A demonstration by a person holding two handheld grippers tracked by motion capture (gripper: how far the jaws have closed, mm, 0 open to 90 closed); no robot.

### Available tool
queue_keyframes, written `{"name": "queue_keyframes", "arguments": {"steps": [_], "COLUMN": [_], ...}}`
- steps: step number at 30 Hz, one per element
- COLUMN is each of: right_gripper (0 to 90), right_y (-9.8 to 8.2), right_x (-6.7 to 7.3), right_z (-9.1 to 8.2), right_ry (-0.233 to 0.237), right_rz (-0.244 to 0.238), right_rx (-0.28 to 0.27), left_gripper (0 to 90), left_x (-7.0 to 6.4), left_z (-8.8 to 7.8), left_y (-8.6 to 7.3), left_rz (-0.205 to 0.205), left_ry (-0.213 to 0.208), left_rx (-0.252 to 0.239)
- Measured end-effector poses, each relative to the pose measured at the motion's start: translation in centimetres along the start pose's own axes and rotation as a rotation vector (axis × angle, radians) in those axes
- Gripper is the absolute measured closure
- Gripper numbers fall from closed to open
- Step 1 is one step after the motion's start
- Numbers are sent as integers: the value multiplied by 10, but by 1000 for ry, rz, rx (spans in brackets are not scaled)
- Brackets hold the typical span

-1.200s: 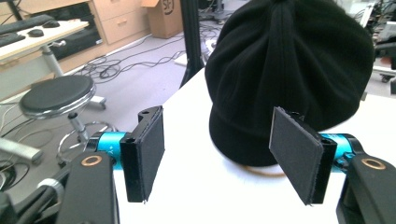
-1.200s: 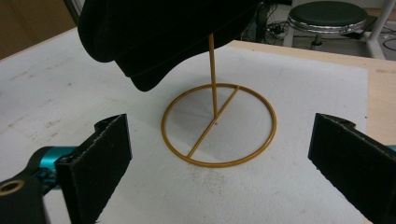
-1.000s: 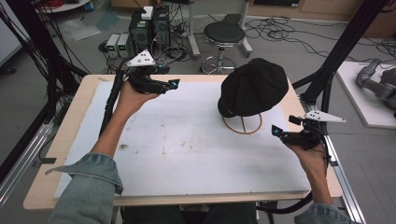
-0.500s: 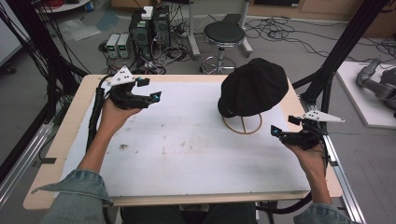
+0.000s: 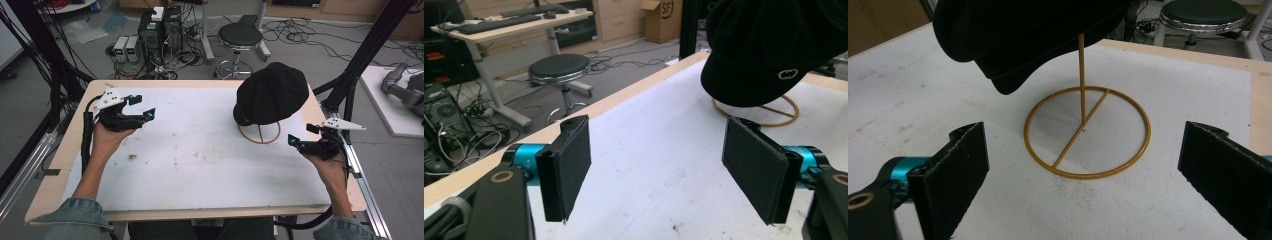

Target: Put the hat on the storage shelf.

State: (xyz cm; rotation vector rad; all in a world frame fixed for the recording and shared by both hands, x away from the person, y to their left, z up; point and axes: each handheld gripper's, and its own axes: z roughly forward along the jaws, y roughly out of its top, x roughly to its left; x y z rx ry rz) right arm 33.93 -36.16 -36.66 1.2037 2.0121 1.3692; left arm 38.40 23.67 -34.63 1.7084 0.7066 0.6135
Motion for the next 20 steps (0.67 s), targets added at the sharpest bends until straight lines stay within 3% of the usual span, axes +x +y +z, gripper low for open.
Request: {"name": "queue_keyframes", "arguments": {"steps": [9,15,20], "right_gripper": [57,57,57], "right_y": [0,-1,-1], "right_x": [0,1,2], "right_z": [1,2,2], "right_ry": [0,1,3], "right_rz": [-6,-3,-3], "right_rx": [-1,4,2], "left_gripper": [279,277,275], "left_x": [5,7,6], "left_z": [-20,-27,-26], "left_y": [-26,-32,-33], "left_rz": [-38,-51,-48], "left_ry": [48,54,51], "left_rx": [-33,-57,-44]}}
